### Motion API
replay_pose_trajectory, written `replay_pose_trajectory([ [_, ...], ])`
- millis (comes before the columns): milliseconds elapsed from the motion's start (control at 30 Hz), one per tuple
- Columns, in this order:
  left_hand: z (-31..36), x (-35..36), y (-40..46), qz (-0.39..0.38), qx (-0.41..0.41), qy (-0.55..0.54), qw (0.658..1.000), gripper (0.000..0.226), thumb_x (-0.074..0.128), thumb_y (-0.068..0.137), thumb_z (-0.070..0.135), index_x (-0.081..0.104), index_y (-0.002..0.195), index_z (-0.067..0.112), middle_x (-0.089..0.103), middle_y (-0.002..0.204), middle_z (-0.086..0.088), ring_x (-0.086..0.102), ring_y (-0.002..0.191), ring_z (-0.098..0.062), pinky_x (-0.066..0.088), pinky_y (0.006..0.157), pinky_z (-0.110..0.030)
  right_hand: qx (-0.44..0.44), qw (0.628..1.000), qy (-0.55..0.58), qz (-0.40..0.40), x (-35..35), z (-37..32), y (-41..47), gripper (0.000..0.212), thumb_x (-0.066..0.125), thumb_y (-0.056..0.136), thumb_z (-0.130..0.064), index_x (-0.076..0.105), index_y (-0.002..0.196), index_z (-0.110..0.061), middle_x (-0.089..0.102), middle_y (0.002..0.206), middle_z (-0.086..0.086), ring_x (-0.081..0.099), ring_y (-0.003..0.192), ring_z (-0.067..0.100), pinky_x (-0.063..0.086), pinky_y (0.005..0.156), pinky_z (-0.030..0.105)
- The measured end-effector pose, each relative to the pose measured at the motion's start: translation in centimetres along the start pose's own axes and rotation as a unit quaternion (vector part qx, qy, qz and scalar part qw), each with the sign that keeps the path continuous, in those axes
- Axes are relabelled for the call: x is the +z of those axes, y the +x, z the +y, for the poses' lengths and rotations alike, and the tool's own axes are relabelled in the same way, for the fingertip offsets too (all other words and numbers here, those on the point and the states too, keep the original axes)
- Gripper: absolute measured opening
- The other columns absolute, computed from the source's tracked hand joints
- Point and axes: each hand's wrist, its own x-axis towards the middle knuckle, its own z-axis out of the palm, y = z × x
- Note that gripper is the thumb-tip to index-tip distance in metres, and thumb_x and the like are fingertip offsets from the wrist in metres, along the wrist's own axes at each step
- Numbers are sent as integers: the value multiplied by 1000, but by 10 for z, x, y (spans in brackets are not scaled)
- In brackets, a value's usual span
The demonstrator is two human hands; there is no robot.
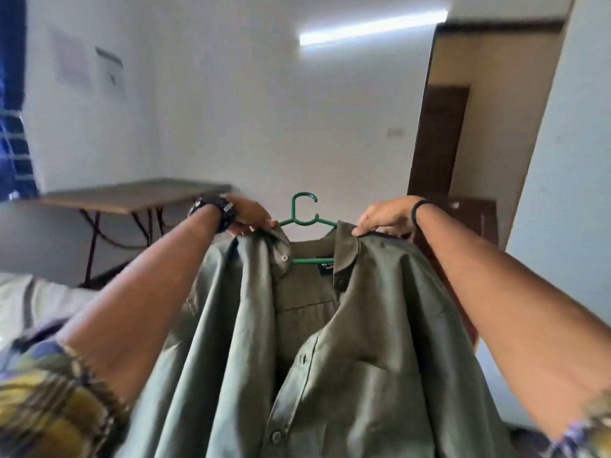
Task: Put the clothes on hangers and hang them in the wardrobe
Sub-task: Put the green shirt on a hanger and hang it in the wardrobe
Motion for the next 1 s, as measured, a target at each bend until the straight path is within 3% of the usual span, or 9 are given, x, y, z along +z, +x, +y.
replay_pose_trajectory([
  [100, -55, 104, 40, -46, 7, 40, 998, 26, 40, 101, 28, 52, 83, 14, 51, 70, -5, 40, 51, -16, 35, 48, -23, 42, 997, -44, -48, 73, 63, 58, 31, 60, 92, -12, 48, 63, -12, 47, 57, 5, 46, 56, 16, 39, 44, 22],
  [267, -103, 216, 98, -88, -14, 69, 994, 36, 34, 104, 20, 58, 111, -7, 59, 119, -21, 55, 111, -32, 40, 89, -31, 101, 975, -191, -59, 168, 139, 135, 38, 57, 94, -29, 48, 63, -9, 47, 68, 11, 47, 65, 23, 35, 45, 22],
  [367, -117, 246, 143, -64, -31, 52, 996, 34, 36, 103, 19, 56, 117, -5, 56, 127, -20, 52, 118, -32, 39, 92, -32, 123, 975, -183, -12, 192, 167, 178, 30, 57, 93, -31, 65, 88, -3, 62, 101, 16, 59, 96, 29, 44, 75, 24],
  [433, -127, 266, 167, -28, -51, 44, 997, 33, 37, 102, 21, 56, 117, -2, 56, 127, -22, 52, 119, -36, 40, 92, -35, 149, 971, -180, 46, 207, 184, 204, 37, 61, 89, -31, 64, 112, -2, 62, 120, 19, 58, 111, 36, 47, 88, 34],
  [567, -149, 309, 207, 35, -82, 27, 996, 31, 38, 101, 27, 54, 114, 3, 58, 121, -26, 54, 114, -42, 44, 92, -45, 174, 960, -151, 156, 232, 205, 237, 25, 54, 91, -13, 62, 112, -2, 59, 120, 22, 58, 110, 39, 49, 88, 40],
  [733, -183, 362, 208, -9, -130, 51, 990, 33, 41, 100, 31, 50, 119, 6, 54, 125, -24, 51, 115, -41, 42, 96, -47, 189, 973, -131, 29, 271, 229, 248, 28, 48, 92, -9, 56, 116, 4, 55, 126, 26, 52, 117, 40, 44, 91, 37],
  [800, -187, 369, 197, 21, -136, 67, 988, 37, 44, 99, 33, 48, 126, 8, 49, 128, -20, 47, 118, -39, 38, 97, -45, 186, 973, -125, 59, 285, 228, 238, 29, 46, 91, -5, 51, 119, 2, 52, 126, 25, 50, 117, 40, 42, 90, 39],
  [933, -162, 366, 151, 195, -19, -11, 980, 32, 53, 94, 21, 54, 121, 5, 57, 114, -19, 52, 107, -37, 37, 91, -40, 47, 972, -79, 217, 317, 205, 200, 31, 49, 83, 4, 56, 112, -3, 53, 113, 18, 50, 107, 36, 34, 92, 34],
  [1000, -147, 365, 115, 179, 40, -97, 978, 18, 57, 89, 11, 63, 105, 5, 66, 94, -15, 61, 91, -33, 42, 80, -36, -37, 981, -19, 189, 333, 189, 176, 23, 52, 80, 6, 64, 96, -4, 60, 98, 15, 56, 96, 32, 37, 86, 31],
])
